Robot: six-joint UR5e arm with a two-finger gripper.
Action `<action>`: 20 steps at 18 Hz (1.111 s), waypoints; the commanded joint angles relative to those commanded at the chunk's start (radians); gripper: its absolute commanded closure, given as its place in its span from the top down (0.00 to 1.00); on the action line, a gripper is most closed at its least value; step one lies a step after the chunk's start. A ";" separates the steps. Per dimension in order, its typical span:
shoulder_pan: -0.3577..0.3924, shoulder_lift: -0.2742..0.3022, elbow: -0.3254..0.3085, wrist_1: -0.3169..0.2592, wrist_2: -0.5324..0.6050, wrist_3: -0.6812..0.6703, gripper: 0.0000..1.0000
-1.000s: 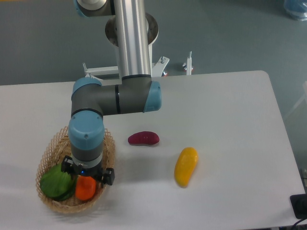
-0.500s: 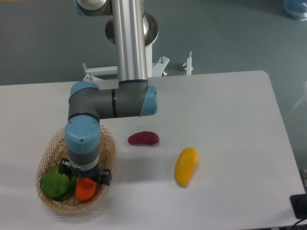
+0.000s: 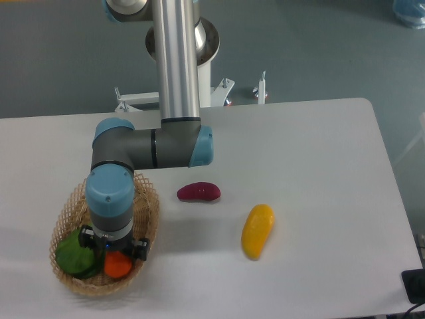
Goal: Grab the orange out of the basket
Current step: 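Lower the gripper onto the orange and close on it, then lift the orange out of the basket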
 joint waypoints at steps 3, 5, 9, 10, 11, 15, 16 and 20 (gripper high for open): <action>-0.002 0.006 0.000 0.000 -0.002 -0.014 0.55; 0.000 0.011 0.002 0.000 -0.006 -0.012 0.54; 0.009 0.041 0.002 0.000 -0.038 -0.008 0.53; 0.017 0.047 0.002 0.002 -0.043 -0.006 0.53; 0.024 0.060 0.002 0.002 -0.049 -0.005 0.53; 0.089 0.116 0.003 0.002 -0.118 0.003 0.53; 0.107 0.129 0.003 0.002 -0.127 0.004 0.53; 0.172 0.164 0.003 0.006 -0.121 0.021 0.53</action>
